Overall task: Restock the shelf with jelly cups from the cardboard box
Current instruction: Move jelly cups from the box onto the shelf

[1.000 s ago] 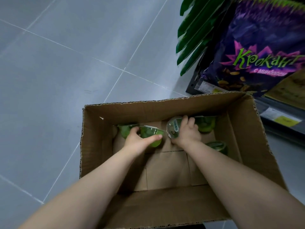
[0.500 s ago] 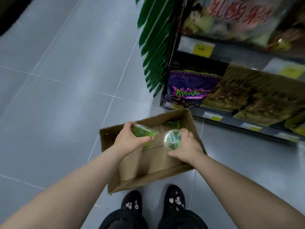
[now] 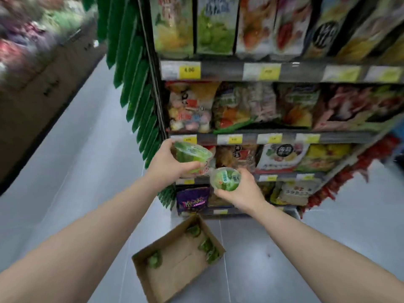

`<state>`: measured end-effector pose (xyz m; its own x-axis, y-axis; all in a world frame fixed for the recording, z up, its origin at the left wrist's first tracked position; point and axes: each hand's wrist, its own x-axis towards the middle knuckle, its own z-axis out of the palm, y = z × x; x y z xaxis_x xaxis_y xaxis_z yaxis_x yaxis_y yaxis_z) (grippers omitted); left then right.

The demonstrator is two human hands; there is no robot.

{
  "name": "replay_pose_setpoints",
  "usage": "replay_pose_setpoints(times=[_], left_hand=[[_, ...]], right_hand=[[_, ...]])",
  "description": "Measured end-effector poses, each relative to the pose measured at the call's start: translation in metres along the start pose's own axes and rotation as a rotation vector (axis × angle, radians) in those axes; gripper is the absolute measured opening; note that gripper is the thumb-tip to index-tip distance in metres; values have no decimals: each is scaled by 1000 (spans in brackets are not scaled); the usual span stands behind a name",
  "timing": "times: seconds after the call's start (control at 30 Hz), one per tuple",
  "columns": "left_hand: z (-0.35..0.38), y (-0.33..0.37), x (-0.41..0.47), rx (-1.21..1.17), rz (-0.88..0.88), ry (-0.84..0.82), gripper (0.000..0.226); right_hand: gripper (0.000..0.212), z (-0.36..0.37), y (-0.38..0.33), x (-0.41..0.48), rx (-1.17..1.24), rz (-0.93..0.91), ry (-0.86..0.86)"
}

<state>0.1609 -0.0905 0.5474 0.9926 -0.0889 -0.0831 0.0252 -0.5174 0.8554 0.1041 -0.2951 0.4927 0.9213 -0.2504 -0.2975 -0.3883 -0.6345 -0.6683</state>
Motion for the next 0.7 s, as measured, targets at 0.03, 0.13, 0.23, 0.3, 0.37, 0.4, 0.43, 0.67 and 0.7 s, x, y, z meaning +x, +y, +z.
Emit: replay_pose_setpoints(times=[0.03,0.13,0.23,0.3,0.37,0.4,0.43,0.67,0.7], left_hand=[[-5,25,-1,1,52,15,87],[-14,91,-1,10,174,64,86],[-14,153,-1,-25,245,126,85],[-11,192,-3,-62,300,171,84],[-4,230,-7,-89,365,201,83],[0,247,-8,-107,397,218,82],[5,263,-10,-129,421,232,82],[37,343,-13,-239,497,313,82],[41,352,-12,-236,517,315,81]], right_hand=[[109,-22,-11,-5,-18,-30,31],[110,-86,-35,-16,3,-108,135],[109,-151,-46,-28,73,-192,223],[107,-195,-50,-37,125,-252,286],[103,-237,-55,-44,185,-306,347],[99,-257,-57,-47,218,-338,377],[96,-277,-60,-51,252,-376,407],[89,-376,-73,-53,440,-579,545],[90,-384,-75,-49,452,-589,556]])
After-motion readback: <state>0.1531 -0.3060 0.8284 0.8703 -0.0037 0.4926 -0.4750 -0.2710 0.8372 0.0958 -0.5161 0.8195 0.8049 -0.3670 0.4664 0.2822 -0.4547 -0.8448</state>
